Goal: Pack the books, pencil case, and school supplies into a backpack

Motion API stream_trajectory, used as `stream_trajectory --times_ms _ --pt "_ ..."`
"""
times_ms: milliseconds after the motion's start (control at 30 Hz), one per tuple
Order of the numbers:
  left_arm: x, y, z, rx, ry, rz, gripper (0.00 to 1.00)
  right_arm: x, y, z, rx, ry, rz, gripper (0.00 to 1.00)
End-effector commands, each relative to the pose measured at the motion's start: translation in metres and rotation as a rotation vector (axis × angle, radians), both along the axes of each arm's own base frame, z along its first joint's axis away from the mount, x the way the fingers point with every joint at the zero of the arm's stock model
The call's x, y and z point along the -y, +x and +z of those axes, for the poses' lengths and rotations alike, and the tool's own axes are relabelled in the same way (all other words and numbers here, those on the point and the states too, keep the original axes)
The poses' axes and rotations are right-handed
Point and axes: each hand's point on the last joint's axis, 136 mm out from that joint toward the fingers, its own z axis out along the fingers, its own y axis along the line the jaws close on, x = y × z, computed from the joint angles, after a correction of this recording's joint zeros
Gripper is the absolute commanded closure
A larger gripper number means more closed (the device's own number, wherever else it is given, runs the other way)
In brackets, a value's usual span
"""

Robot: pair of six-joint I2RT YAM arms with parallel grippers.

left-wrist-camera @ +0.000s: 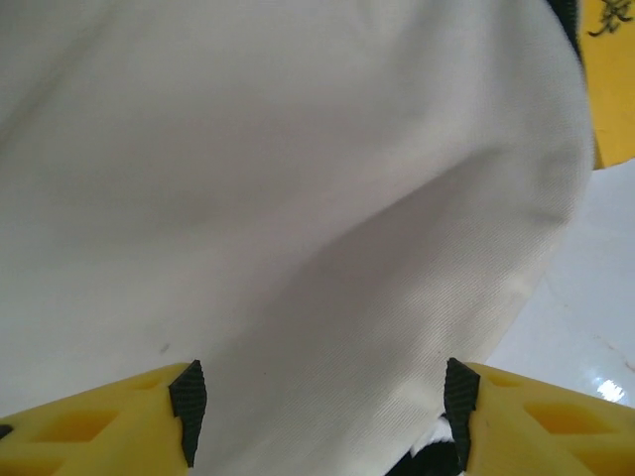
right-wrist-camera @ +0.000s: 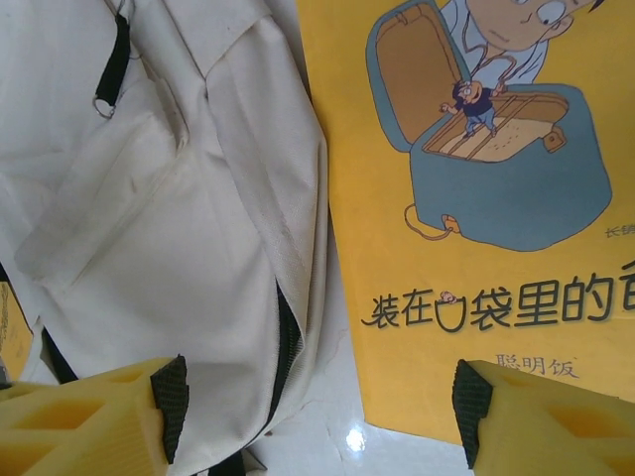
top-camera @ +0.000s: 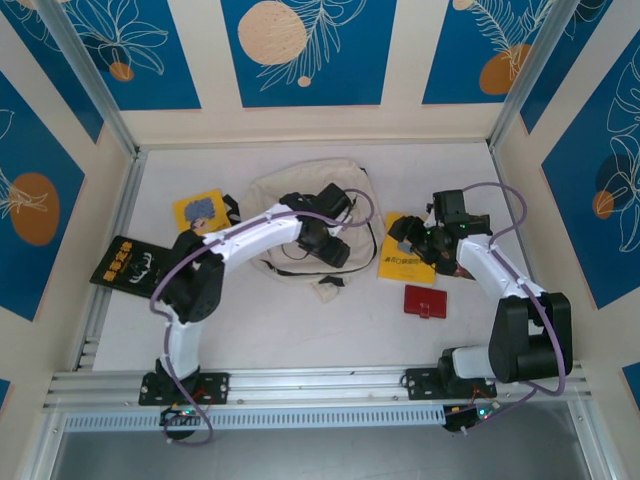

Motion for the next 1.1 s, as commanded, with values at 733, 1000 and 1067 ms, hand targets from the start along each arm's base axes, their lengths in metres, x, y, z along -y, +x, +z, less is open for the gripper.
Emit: stream_trajectory --times_ms 733,1000,1067 --pt "-0.042 -0.003 -0.059 -0.116 0.266 -0.026 0.71 0.022 -0.008 -0.036 -0.122 -0.086 -0.005 0.28" --pt "-0.073 -0.004 -0.050 -0.130 0.189 0.079 0.57 0.066 -0.001 -0.053 -0.206 -0.247 -0.113 0.30" --pt "-0.064 0.000 -0.030 -0.105 0.127 0.089 0.47 0.078 -0.005 -0.061 -0.244 -0.298 -0.146 0.32"
